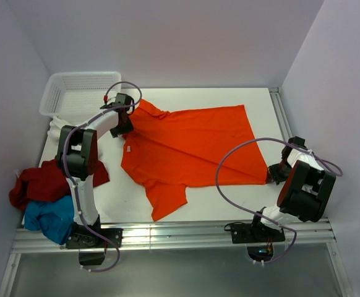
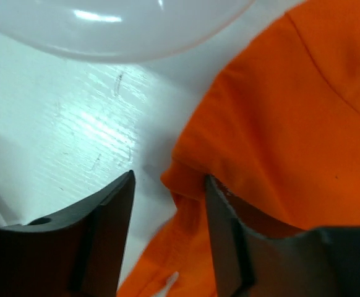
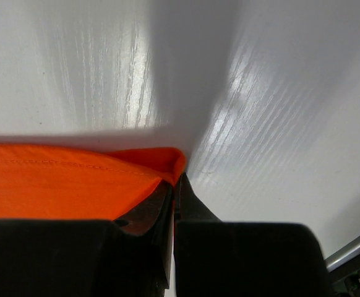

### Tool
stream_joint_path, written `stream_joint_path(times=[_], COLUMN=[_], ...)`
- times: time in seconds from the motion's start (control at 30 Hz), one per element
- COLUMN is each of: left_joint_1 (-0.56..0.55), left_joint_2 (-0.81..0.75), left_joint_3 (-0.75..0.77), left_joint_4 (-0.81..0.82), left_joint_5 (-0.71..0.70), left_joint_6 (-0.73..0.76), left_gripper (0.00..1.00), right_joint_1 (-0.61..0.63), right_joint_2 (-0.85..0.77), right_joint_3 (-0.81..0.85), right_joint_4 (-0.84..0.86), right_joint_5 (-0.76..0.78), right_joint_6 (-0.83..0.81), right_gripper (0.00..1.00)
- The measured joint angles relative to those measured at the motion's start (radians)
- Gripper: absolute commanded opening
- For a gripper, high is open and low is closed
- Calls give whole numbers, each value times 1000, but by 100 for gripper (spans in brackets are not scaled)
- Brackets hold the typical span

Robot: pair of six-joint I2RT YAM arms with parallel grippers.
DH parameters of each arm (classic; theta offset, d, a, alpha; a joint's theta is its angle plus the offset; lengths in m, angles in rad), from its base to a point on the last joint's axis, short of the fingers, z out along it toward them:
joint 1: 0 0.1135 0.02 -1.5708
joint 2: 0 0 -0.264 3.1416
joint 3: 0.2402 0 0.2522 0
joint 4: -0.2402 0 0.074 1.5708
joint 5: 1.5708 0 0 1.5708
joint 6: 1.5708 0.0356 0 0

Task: Roll the t-shirts
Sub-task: Flatten the tshirt

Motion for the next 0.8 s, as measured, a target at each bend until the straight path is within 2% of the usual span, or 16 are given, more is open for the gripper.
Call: stream_joint_path(times=[0.33, 0.43, 0.53, 0.57, 0.67, 0.8], left_joint_1=[-1, 0, -1, -1, -1, -11], left_joint_2=[0, -6, -47, -70, -130, -237], left_joint_3=[6, -1, -35, -48, -51, -53], left_joint_4=[-34, -27, -15, -17, -24, -46], left_joint_5=[-50, -40, -10, 2, 26, 48], left_joint_6=[21, 26, 35, 36, 36, 34], left_gripper=[62, 67, 73, 74, 74, 75], right_joint_1=[-5, -5, -3, 0, 15, 23], right_joint_2=[-21, -31, -45, -48, -52, -51], right_joint_3=[-23, -34, -49, -53, -57, -50], right_joint_4=[26, 39, 58, 65, 91, 99], right_joint_5=[1, -5, -13, -14, -26, -39], right_joint_6=[-13, -27, -41, -46, -61, -75], right_gripper=[0, 2, 14, 26, 41, 44])
